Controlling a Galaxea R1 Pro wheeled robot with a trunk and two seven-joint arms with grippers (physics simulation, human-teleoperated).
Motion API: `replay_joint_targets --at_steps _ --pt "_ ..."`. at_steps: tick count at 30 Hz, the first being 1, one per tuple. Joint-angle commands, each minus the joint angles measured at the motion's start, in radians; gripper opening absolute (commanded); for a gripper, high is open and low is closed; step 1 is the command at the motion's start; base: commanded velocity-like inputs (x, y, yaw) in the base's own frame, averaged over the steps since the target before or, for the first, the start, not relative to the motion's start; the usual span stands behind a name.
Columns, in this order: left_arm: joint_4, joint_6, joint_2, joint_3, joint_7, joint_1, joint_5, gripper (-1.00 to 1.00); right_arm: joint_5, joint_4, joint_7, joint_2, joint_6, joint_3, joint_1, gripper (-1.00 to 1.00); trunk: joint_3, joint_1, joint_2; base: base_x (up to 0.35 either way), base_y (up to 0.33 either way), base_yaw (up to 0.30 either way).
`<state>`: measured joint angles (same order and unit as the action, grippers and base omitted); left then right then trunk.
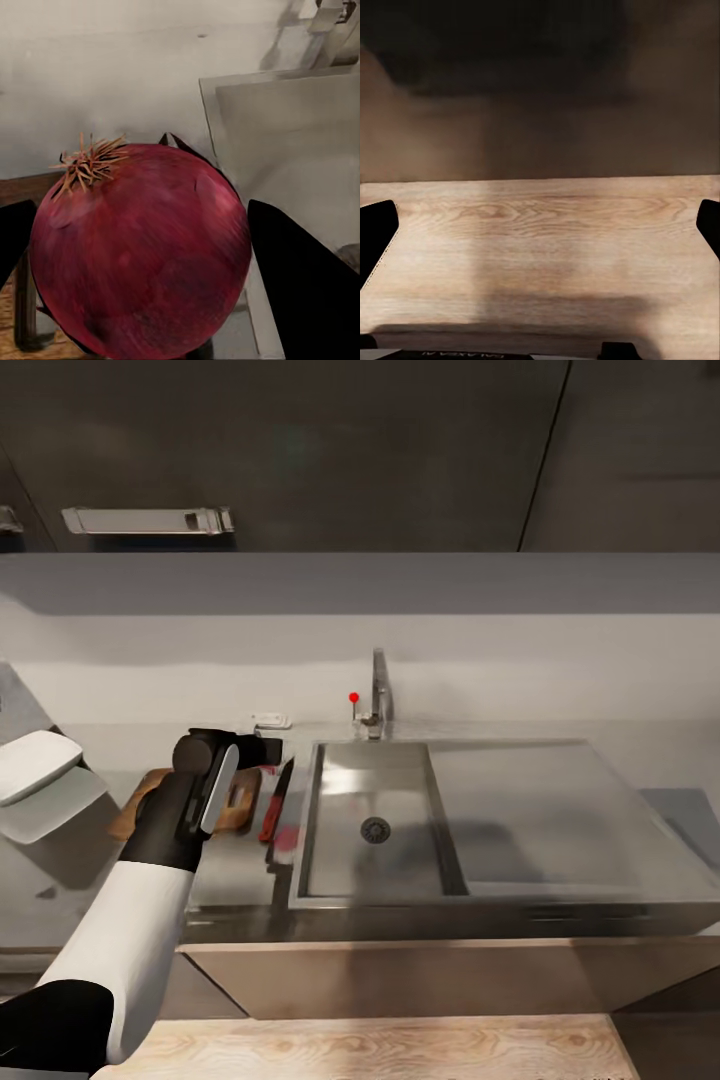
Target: In the kitchen, take the Vidalia onion out of the sink, dice it on the chopping board with the paring knife, put the diced onion into the bowl on the countertop, then place both the paring knife and the chopping board into the sink.
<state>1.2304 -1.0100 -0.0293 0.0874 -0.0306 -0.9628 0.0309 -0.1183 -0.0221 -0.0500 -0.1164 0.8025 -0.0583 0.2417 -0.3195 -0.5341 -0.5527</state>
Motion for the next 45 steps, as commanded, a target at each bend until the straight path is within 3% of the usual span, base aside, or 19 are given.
replay_joint_targets --at_steps 1,30,45 --pt "0.000 -0.004 0.000 0.000 -0.002 -0.001 0.001 -1.00 -0.011 0.001 -0.005 0.000 0.003 -0.006 0.001 1.00 -0.001 0.000 -0.001 -0.062 0.274 0.000" --pt "-0.013 -0.003 0.000 0.000 -0.002 -0.001 0.001 -1.00 -0.011 0.001 -0.005 0.000 0.003 -0.006 0.001 1.00 -0.001 0.000 -0.001 -0.044 0.261 0.000" --pt "-0.126 0.000 -0.006 0.000 -0.002 -0.001 0.001 -1.00 -0.012 0.001 0.000 0.005 0.003 -0.003 0.001 1.00 -0.001 0.000 -0.001 0.035 0.030 0.000"
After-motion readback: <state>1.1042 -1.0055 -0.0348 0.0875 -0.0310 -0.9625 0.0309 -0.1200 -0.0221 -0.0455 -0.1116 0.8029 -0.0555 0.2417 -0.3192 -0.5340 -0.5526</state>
